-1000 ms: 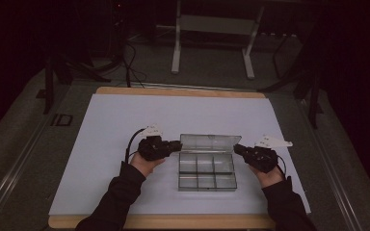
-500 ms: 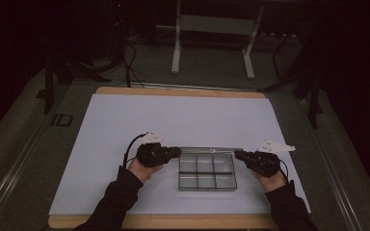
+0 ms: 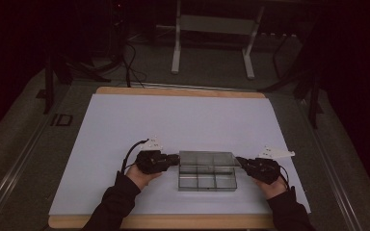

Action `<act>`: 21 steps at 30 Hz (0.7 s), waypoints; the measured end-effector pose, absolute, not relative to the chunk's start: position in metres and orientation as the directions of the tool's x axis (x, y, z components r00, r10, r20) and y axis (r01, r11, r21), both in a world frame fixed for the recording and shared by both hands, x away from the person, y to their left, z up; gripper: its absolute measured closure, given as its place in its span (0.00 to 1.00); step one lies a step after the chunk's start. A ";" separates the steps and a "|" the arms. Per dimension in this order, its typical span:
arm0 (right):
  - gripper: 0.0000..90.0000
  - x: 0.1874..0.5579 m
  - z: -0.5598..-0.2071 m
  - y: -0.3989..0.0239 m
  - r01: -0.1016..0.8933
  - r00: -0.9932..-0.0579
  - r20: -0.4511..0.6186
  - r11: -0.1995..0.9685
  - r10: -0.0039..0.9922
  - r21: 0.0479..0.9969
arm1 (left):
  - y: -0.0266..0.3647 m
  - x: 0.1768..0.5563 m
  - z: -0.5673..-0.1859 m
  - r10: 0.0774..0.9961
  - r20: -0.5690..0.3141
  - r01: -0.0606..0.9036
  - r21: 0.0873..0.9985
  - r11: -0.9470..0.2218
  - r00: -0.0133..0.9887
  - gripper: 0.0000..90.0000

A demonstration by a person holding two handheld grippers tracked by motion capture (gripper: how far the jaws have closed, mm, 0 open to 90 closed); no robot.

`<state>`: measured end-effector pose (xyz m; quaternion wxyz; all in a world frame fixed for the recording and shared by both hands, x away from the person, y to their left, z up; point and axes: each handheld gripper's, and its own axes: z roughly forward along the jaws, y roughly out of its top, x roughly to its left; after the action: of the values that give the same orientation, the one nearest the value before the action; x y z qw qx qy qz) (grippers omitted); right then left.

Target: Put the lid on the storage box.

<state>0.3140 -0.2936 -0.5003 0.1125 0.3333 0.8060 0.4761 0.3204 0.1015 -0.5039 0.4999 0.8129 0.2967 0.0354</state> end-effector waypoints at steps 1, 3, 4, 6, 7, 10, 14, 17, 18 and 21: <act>0.89 0.314 -0.501 -0.294 0.435 -0.753 0.142 0.324 0.643 0.840 | 0.102 0.320 -0.505 0.523 -0.238 0.450 0.831 -0.327 0.819 0.84; 0.88 0.312 -0.503 -0.295 0.441 -0.751 0.147 0.322 0.644 0.838 | 0.102 0.320 -0.508 0.532 -0.240 0.460 0.824 -0.331 0.812 0.81; 0.88 0.312 -0.504 -0.296 0.446 -0.750 0.152 0.322 0.644 0.835 | 0.103 0.320 -0.509 0.535 -0.240 0.462 0.823 -0.331 0.810 0.79; 0.87 0.311 -0.506 -0.297 0.449 -0.748 0.154 0.322 0.645 0.833 | 0.103 0.320 -0.511 0.536 -0.248 0.471 0.817 -0.333 0.807 0.78; 0.87 0.311 -0.507 -0.298 0.454 -0.746 0.161 0.317 0.646 0.832 | 0.103 0.320 -0.512 0.546 -0.244 0.476 0.813 -0.335 0.802 0.75; 0.87 0.310 -0.509 -0.299 0.465 -0.744 0.168 0.320 0.647 0.826 | 0.103 0.320 -0.514 0.551 -0.247 0.484 0.806 -0.340 0.797 0.72; 0.87 0.310 -0.511 -0.299 0.469 -0.743 0.166 0.327 0.648 0.821 | 0.102 0.320 -0.518 0.550 -0.254 0.496 0.795 -0.349 0.796 0.70; 0.87 0.311 -0.513 -0.300 0.472 -0.740 0.162 0.333 0.653 0.816 | 0.103 0.321 -0.521 0.555 -0.259 0.505 0.788 -0.352 0.790 0.70; 0.87 0.311 -0.513 -0.301 0.474 -0.738 0.165 0.329 0.654 0.817 | 0.103 0.321 -0.522 0.561 -0.254 0.508 0.784 -0.358 0.788 0.70; 0.86 0.313 -0.514 -0.303 0.480 -0.732 0.169 0.324 0.660 0.815 | 0.107 0.323 -0.527 0.564 -0.284 0.528 0.782 -0.332 0.775 0.68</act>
<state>0.3132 -0.3027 -0.5145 0.0973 0.3527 0.8078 0.4621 0.3226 0.1065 -0.5268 0.4713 0.8157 0.3348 0.0192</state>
